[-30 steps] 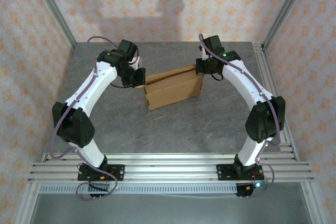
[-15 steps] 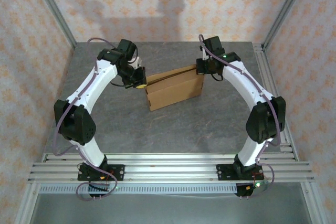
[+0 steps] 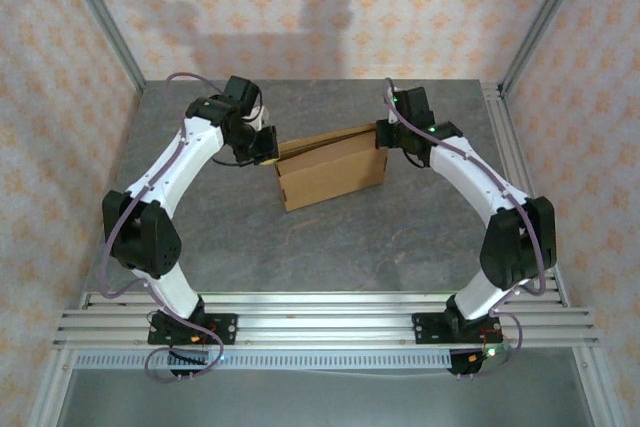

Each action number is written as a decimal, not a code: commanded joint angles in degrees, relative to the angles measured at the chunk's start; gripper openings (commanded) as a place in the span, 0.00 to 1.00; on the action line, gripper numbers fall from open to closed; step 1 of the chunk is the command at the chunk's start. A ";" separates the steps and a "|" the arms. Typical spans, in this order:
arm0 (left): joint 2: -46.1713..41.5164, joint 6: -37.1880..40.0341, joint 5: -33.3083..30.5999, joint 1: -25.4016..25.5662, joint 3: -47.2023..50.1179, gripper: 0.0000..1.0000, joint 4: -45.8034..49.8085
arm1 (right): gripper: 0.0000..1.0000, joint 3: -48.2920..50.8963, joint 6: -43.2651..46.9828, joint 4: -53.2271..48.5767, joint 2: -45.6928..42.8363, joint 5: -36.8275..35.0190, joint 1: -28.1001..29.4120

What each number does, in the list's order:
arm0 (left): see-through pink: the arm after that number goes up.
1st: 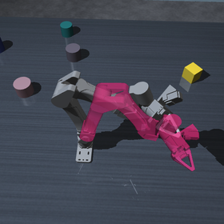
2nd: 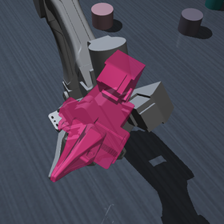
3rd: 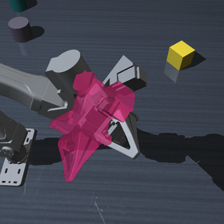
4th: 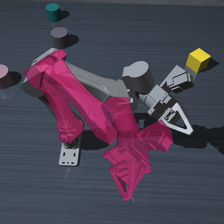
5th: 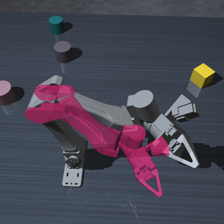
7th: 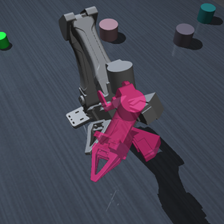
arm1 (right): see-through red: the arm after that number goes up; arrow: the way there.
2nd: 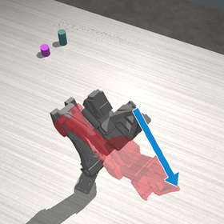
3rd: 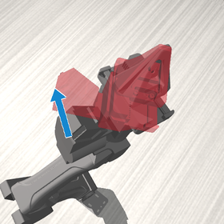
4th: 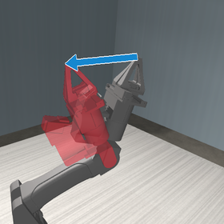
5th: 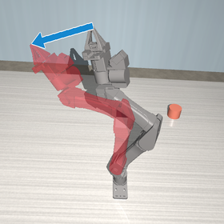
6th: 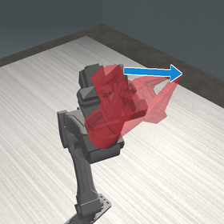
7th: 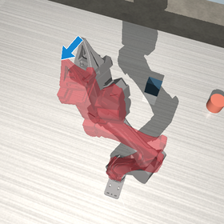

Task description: Fold the paper box

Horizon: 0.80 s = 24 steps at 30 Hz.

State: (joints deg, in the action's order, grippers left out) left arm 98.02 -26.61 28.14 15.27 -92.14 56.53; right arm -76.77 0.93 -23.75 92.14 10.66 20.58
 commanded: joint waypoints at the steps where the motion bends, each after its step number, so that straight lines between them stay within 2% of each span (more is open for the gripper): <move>1: 0.92 0.21 1.91 2.10 1.54 0.00 -0.96 | 0.00 3.60 1.20 -0.40 0.85 5.16 1.07; 15: 0.33 3.79 -4.14 4.63 2.40 0.00 -2.79 | 0.00 21.47 1.42 28.08 -2.74 9.35 -0.97; 24: -0.29 2.34 -4.80 5.48 1.29 0.00 -4.85 | 0.00 28.49 2.02 42.28 -4.64 7.49 -1.07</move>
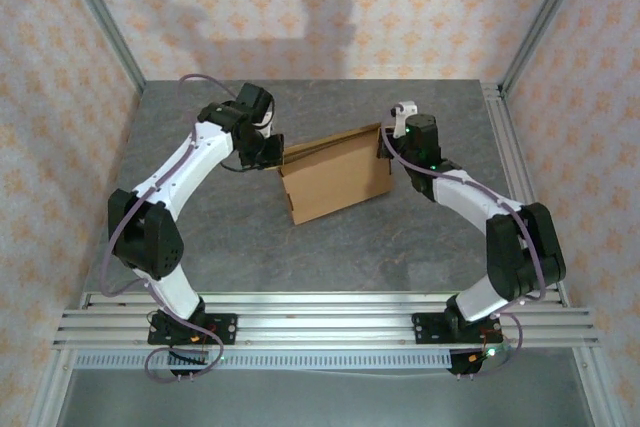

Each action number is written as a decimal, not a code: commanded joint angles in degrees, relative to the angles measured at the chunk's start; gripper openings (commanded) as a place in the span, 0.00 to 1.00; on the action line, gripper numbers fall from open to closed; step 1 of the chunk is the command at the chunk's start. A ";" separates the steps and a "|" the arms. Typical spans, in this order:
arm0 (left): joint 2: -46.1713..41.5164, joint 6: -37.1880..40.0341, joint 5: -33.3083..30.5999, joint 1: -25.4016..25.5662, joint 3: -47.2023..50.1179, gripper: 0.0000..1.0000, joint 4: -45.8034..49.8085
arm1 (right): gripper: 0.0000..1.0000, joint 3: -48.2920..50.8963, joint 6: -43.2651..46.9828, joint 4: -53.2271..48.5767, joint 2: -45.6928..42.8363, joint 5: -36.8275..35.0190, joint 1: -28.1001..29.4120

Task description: Fold the paper box

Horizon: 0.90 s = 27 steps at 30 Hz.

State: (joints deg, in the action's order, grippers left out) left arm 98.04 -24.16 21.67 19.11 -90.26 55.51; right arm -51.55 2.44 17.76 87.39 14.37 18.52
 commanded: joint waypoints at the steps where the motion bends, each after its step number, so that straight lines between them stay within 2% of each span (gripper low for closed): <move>1: -0.24 -0.35 1.54 1.63 -0.99 0.00 -4.00 | 0.00 3.68 0.46 1.73 -0.27 3.33 0.95; 8: 0.96 -1.37 1.28 1.72 -3.99 0.00 -5.44 | 0.00 6.45 -0.77 8.41 -1.79 2.68 0.63; 19: 7.09 3.06 -2.15 1.54 -11.96 0.00 -4.36 | 0.00 8.85 -1.89 22.68 -0.17 2.77 0.69; 27: 8.81 4.69 -4.31 1.58 -13.26 0.00 -6.99 | 0.00 10.86 -0.80 29.60 1.46 3.12 0.64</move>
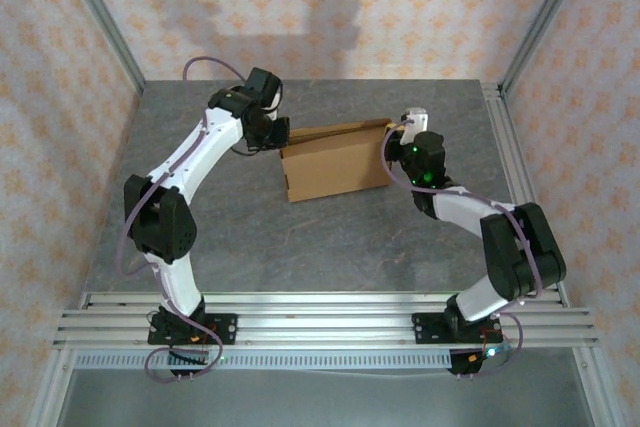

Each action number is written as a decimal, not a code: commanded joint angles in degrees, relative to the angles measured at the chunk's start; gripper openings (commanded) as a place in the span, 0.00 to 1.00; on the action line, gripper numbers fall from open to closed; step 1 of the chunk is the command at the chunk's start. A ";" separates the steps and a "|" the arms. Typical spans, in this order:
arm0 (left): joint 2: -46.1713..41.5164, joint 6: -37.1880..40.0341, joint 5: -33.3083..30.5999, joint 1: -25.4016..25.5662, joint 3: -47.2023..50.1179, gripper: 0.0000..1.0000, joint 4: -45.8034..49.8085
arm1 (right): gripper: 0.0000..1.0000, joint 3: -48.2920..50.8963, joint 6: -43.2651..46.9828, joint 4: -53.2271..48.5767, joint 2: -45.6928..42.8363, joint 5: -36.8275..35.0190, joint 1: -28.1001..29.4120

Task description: Fold the paper box

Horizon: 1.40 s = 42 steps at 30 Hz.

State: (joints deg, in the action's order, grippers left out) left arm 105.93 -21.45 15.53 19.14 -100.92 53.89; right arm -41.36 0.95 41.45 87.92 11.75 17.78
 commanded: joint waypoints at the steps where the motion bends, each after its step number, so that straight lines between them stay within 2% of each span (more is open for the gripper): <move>1: 1.03 2.03 1.57 1.52 -2.70 0.00 -5.48 | 0.00 0.76 1.05 5.92 1.21 5.61 1.44; 11: -3.89 -0.35 -0.93 2.09 7.84 0.01 -13.04 | 0.00 7.56 4.64 11.75 1.68 5.48 1.46; 17: -6.88 -1.64 -3.43 2.67 11.98 0.14 -15.21 | 0.00 10.05 6.72 14.43 2.58 5.10 1.40; 22: -8.78 -3.34 -3.04 3.18 13.42 0.32 -16.28 | 0.00 10.51 7.13 16.32 3.39 4.58 1.44; 24: -9.05 -4.08 -3.09 3.39 13.54 0.36 -15.99 | 0.00 10.51 7.18 16.94 3.71 4.34 1.52; 36: -12.31 -8.33 -5.20 4.18 18.14 0.48 -14.83 | 0.00 10.73 7.18 18.03 4.90 1.92 1.55; 42: -12.28 -8.23 -10.37 3.99 16.41 0.49 -9.01 | 0.00 10.60 7.35 17.88 4.98 1.35 1.51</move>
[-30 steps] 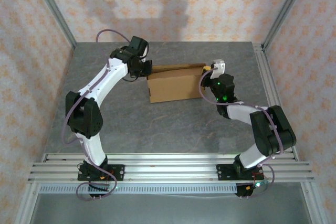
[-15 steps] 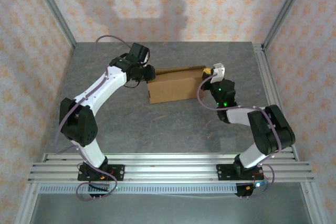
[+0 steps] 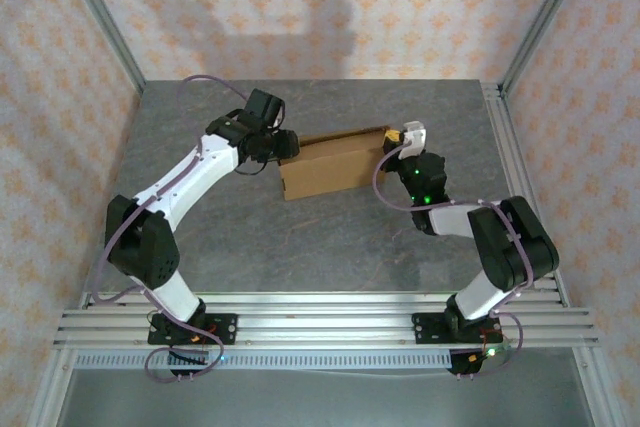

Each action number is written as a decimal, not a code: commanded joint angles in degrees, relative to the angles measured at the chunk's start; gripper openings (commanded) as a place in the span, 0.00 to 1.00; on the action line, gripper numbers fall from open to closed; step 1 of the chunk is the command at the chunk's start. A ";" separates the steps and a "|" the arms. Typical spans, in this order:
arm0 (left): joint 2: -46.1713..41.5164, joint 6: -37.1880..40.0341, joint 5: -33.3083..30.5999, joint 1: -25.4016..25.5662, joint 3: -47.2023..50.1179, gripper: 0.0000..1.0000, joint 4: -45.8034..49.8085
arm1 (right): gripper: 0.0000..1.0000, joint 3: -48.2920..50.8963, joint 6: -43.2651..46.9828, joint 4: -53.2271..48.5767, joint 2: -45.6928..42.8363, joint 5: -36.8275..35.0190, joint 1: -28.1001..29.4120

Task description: Fold the paper box

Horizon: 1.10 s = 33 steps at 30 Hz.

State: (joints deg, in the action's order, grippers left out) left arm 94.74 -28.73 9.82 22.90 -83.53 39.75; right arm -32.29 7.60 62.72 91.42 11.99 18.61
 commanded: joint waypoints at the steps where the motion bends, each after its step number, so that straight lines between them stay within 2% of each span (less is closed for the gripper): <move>1: -1.13 -0.89 -5.15 0.17 -1.39 0.50 5.56 | 0.00 1.45 0.73 -3.48 1.62 1.17 0.71; 7: -1.38 -3.01 -3.55 0.05 -4.21 0.47 7.99 | 0.00 1.48 0.61 -3.27 1.87 1.42 0.71; 15: -1.52 -7.51 3.10 -0.16 -1.82 0.47 6.32 | 0.00 1.27 0.41 -3.35 1.77 1.36 0.64; 20: -0.50 -8.45 2.26 -0.05 0.63 0.46 5.04 | 0.00 1.18 0.40 -3.57 1.70 1.72 0.69; 23: 0.69 -8.55 1.26 -0.13 1.21 0.42 5.25 | 0.00 1.28 0.23 -3.63 1.67 2.07 0.65; 28: 2.24 -8.62 0.65 -0.18 2.04 0.28 5.60 | 0.01 1.41 -0.29 -3.92 0.78 3.01 0.58; 33: 2.31 -8.57 -0.79 -0.22 3.23 0.22 6.64 | 0.09 1.19 -0.83 -4.53 -0.65 3.47 0.42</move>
State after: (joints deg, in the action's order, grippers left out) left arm 94.89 -37.08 11.16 22.83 -82.94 43.83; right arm -32.29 7.53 62.85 91.44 12.45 18.70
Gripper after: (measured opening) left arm 0.223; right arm 0.088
